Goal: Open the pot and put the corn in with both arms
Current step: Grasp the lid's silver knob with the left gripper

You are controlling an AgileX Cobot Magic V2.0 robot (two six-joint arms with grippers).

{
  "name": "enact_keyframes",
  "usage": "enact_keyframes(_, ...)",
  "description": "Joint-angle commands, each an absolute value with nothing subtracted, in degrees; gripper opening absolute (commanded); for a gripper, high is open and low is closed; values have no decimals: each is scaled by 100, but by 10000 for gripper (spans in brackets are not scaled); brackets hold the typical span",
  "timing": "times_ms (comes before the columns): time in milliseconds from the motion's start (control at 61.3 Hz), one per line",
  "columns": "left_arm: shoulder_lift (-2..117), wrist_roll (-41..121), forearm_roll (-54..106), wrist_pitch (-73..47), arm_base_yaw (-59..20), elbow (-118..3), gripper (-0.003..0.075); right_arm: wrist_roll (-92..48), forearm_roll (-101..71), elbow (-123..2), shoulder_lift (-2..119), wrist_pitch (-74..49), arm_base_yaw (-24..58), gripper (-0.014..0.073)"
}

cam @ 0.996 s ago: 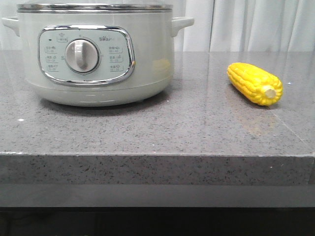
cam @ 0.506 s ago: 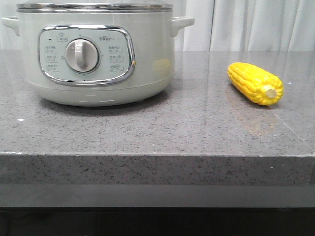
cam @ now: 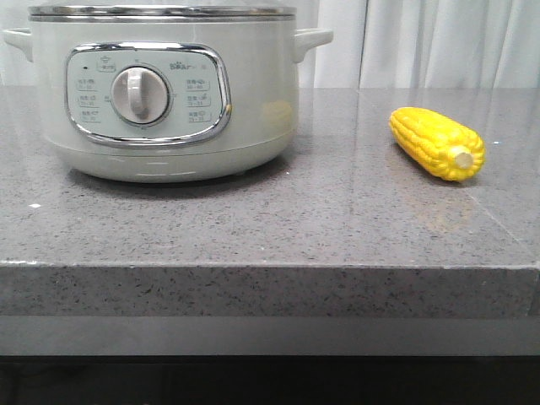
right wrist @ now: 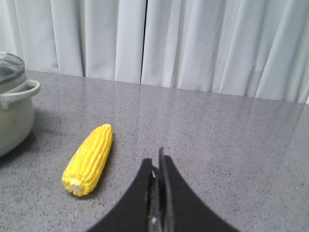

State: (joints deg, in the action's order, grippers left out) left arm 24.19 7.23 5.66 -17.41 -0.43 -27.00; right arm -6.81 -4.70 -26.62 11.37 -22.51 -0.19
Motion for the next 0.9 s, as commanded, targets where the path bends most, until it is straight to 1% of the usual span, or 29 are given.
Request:
enact_keyframes(0, 2824, 686, 630, -1372, -46, -3102, -18, -724, -451, -3153, 1642, -1963, -29, -67)
enact_keyframes(98, 3025, 686, 630, -1243, -46, -3142, -13, -724, -451, -3250, 1882, -1886, -29, -67)
enact_keyframes(147, 3051, 686, 630, -1208, -46, -3142, 15, -724, -451, -3250, 1903, -1866, -29, -62)
enact_keyframes(212, 3051, 686, 630, -1195, -46, -3142, 106, -724, -451, -3250, 1903, -1866, -29, -13)
enact_keyframes(229, 3051, 686, 630, -1195, -46, -3142, 145, -724, -451, -3250, 1903, -1866, -29, 2)
enact_keyframes(245, 3051, 686, 630, -1182, -46, -3142, 174, -724, -451, -3250, 1903, -1866, -29, 31)
enact_keyframes(277, 3051, 686, 630, -1182, -46, -3142, 258, -724, -451, -3250, 1903, -1878, -29, 80)
enact_keyframes(294, 3051, 686, 630, -1182, -46, -3142, 295, -724, -451, -3250, 1903, -1877, -29, 122)
enact_keyframes(310, 3051, 686, 630, -1182, -46, -3142, 351, -724, -451, -3250, 1903, -1877, -29, 153)
enact_keyframes(343, 3051, 686, 630, -1182, -46, -3142, 426, -724, -451, -3250, 1903, -1877, -29, 240)
enact_keyframes(359, 3051, 686, 630, -1165, -46, -3142, 477, -724, -451, -3250, 1903, -1877, -29, 279)
enact_keyframes(375, 3051, 686, 630, -1151, -46, -3142, 510, -724, -451, -3250, 1903, -1883, -29, 338)
enact_keyframes(392, 3051, 686, 630, -1131, -46, -3142, 554, -724, -451, -3250, 1903, -1890, -29, 378)
enact_keyframes(424, 3051, 686, 630, -1104, -46, -3142, 613, -724, -451, -3250, 1903, -1905, -29, 475)
enact_keyframes(457, 3051, 686, 630, -1060, -46, -3142, 653, -724, -451, -3250, 1903, -1917, -29, 557)
enact_keyframes(490, 3051, 686, 630, -1029, -46, -3142, 672, -724, -451, -3242, 1903, -1922, -29, 611)
enact_keyframes(522, 3051, 686, 630, -981, -46, -3142, 675, -724, -451, -3228, 1903, -1922, -29, 662)
enact_keyframes(539, 3051, 686, 630, -951, -46, -3142, 673, -724, -451, -3224, 1903, -1914, -29, 667)
enact_keyframes(637, 3063, 686, 1121, -729, -46, -3147, 673, -724, -451, -3205, 1903, -1962, -29, 640)
enact_keyframes(702, 3091, 686, 1390, -846, -46, -3261, 673, -724, -451, -3205, 1903, -1967, -29, 635)
enact_keyframes(800, 3399, 686, 1390, -1481, -57, -3736, 673, -724, -451, -3205, 1903, -1967, -29, 634)
enact_keyframes(881, 3860, 686, 1405, -2148, -57, -4395, 673, -724, -451, -3205, 1903, -1967, -29, 634)
